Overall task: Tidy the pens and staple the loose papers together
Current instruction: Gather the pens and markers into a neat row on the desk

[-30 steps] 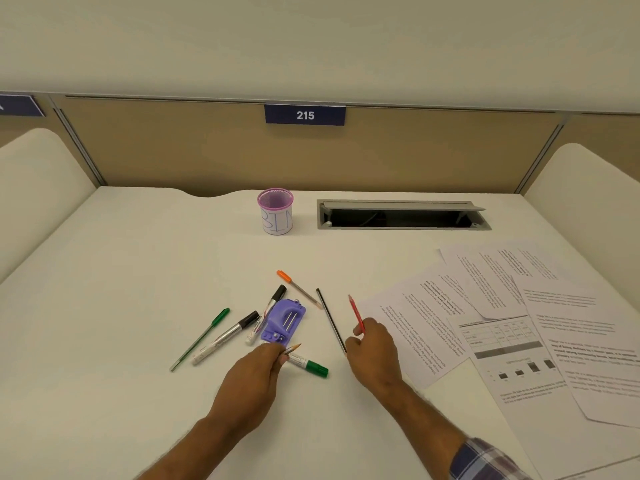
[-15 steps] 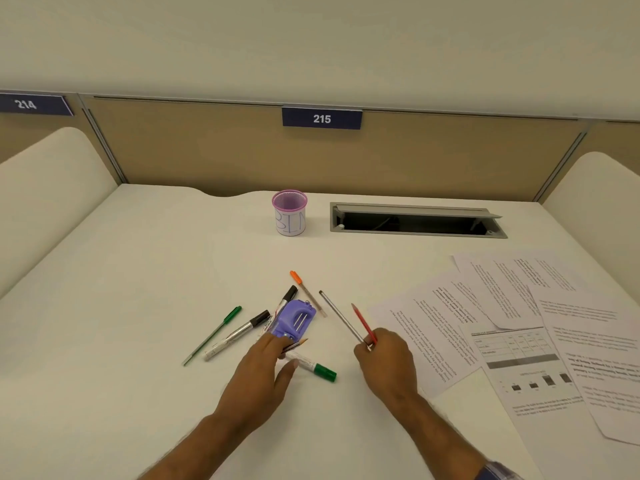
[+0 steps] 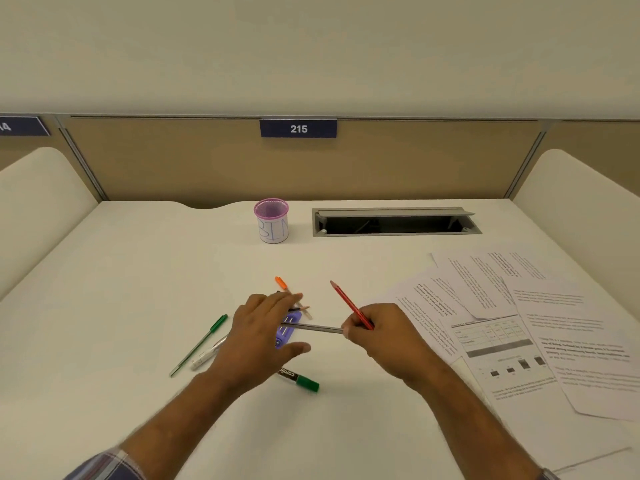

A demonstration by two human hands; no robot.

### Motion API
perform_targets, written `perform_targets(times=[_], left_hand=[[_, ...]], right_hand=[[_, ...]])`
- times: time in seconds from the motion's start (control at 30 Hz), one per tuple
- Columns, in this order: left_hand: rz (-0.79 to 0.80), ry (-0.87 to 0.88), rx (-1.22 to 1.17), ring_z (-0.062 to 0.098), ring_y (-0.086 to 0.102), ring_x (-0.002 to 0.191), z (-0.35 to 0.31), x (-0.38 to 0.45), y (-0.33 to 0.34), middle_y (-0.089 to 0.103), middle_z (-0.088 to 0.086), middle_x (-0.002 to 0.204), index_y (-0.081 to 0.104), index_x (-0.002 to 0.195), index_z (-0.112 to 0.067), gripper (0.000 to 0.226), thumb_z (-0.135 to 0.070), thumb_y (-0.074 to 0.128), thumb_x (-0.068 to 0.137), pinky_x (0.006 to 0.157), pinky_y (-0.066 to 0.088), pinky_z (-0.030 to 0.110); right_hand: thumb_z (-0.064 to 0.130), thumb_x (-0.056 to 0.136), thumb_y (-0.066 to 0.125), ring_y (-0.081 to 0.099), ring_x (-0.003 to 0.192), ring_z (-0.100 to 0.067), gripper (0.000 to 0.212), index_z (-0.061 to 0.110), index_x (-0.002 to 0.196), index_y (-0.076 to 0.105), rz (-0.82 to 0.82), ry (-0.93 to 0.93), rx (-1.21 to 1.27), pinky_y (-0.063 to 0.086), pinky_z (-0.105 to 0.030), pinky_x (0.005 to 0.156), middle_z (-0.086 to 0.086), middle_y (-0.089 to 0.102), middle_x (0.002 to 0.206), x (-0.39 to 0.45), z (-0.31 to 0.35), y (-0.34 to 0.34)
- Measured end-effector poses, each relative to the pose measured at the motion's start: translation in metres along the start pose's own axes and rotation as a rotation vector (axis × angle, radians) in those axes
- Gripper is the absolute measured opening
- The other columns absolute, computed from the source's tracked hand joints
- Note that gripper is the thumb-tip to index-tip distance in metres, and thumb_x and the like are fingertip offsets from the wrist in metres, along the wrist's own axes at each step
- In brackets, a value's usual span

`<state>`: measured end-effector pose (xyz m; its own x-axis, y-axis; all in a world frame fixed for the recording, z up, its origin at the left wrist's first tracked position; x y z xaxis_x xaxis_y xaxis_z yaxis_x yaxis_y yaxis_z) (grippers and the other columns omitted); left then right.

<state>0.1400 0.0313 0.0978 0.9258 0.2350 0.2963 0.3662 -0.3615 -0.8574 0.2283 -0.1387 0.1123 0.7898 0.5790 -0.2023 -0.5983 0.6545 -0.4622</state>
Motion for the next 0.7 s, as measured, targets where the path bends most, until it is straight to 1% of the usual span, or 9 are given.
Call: perform_targets(times=[0.07, 0.13, 0.17, 0.23, 0.3, 0.43, 0.5, 0.6, 0.7], left_hand=[[0.011, -0.006, 0.034, 0.007, 0.042, 0.096, -0.005, 0.002, -0.003, 0.062, -0.023, 0.101, 0.061, 0.118, -0.035, 0.038, -0.053, 0.049, 0.087, 0.086, 0.033, 0.03], [0.026, -0.06, 0.011, 0.008, 0.044, 0.083, -0.006, -0.001, -0.004, 0.058, -0.02, 0.081, 0.06, 0.1, -0.039, 0.041, -0.051, 0.024, 0.086, 0.08, 0.028, 0.028], [0.028, -0.09, -0.01, 0.009, 0.045, 0.075, -0.006, -0.002, -0.006, 0.055, -0.016, 0.073, 0.055, 0.091, -0.041, 0.034, -0.05, 0.022, 0.088, 0.077, 0.028, 0.026], [0.046, -0.187, -0.147, 0.009, 0.043, 0.059, -0.002, -0.006, -0.003, 0.048, -0.01, 0.062, 0.044, 0.078, -0.036, 0.024, -0.041, 0.035, 0.1, 0.065, 0.032, 0.019], [0.038, -0.315, -0.392, 0.007, 0.038, 0.054, 0.003, -0.012, 0.001, 0.043, -0.008, 0.063, 0.046, 0.079, -0.025, 0.026, -0.034, 0.042, 0.103, 0.055, 0.034, 0.019], [0.015, -0.516, -0.74, 0.008, 0.034, 0.057, 0.004, -0.025, 0.012, 0.043, -0.002, 0.07, 0.053, 0.086, -0.019, 0.034, -0.039, 0.033, 0.104, 0.056, 0.032, 0.022], [0.008, -0.591, -0.871, 0.01, 0.036, 0.054, 0.004, -0.028, 0.018, 0.043, -0.001, 0.066, 0.056, 0.087, -0.018, 0.034, -0.036, 0.034, 0.105, 0.054, 0.036, 0.025], [0.058, -0.608, -0.908, 0.013, 0.05, 0.055, -0.001, -0.029, 0.023, 0.052, 0.001, 0.069, 0.061, 0.093, -0.013, 0.029, -0.025, 0.037, 0.106, 0.063, 0.048, 0.032], [0.097, -0.64, -0.956, 0.015, 0.057, 0.062, -0.004, -0.033, 0.029, 0.06, 0.004, 0.08, 0.061, 0.101, -0.013, 0.023, -0.014, 0.038, 0.106, 0.067, 0.053, 0.03]], right_hand=[[0.015, 0.087, 0.065, 0.044, 0.055, -0.011, 0.011, 0.01, 0.079, 0.071, 0.061, 0.01, 0.105, 0.04, -0.026, 0.056, 0.002, 0.052, 0.059, -0.005, 0.005, 0.003], [0.017, 0.088, 0.066, 0.043, 0.055, -0.013, 0.012, 0.01, 0.079, 0.069, 0.062, 0.014, 0.231, 0.039, -0.024, 0.055, 0.0, 0.052, 0.059, -0.007, 0.007, 0.003], [0.022, 0.089, 0.066, 0.042, 0.055, -0.013, 0.016, 0.009, 0.08, 0.067, 0.029, 0.019, 0.314, 0.037, -0.022, 0.052, 0.0, 0.051, 0.06, -0.006, 0.006, 0.0], [0.034, 0.093, 0.06, 0.042, 0.057, -0.013, 0.03, 0.005, 0.088, 0.067, -0.072, 0.07, 0.478, 0.034, -0.022, 0.048, -0.002, 0.054, 0.067, -0.002, -0.004, -0.008], [0.032, 0.099, 0.047, 0.045, 0.058, -0.013, 0.036, 0.004, 0.097, 0.069, -0.115, 0.118, 0.62, 0.035, -0.023, 0.048, -0.004, 0.058, 0.073, 0.0, -0.012, -0.009], [0.009, 0.1, 0.037, 0.046, 0.062, -0.014, 0.033, 0.004, 0.099, 0.069, -0.125, 0.084, 0.761, 0.038, -0.027, 0.054, -0.008, 0.056, 0.077, -0.004, -0.011, 0.003], [0.009, 0.1, 0.04, 0.048, 0.072, -0.015, 0.032, 0.01, 0.098, 0.071, -0.165, 0.088, 0.672, 0.042, -0.028, 0.063, -0.005, 0.058, 0.083, -0.007, -0.012, 0.01], [0.015, 0.1, 0.046, 0.049, 0.081, -0.008, 0.026, 0.02, 0.101, 0.072, -0.205, 0.084, 0.505, 0.044, -0.026, 0.078, 0.006, 0.063, 0.093, -0.009, -0.011, 0.02], [0.015, 0.097, 0.054, 0.056, 0.082, -0.005, 0.02, 0.021, 0.104, 0.072, -0.186, 0.029, 0.472, 0.045, -0.017, 0.079, 0.011, 0.067, 0.093, -0.011, -0.003, 0.029]])
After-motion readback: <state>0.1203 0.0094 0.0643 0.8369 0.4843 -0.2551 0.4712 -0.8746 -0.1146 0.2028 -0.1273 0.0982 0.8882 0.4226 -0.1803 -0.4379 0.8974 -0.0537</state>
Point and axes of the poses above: each hand's wrist, its own x-axis towards the middle knuckle, its own y-axis out of the palm, z = x × y, the point moved 10 cm from there along x, towards the middle knuckle
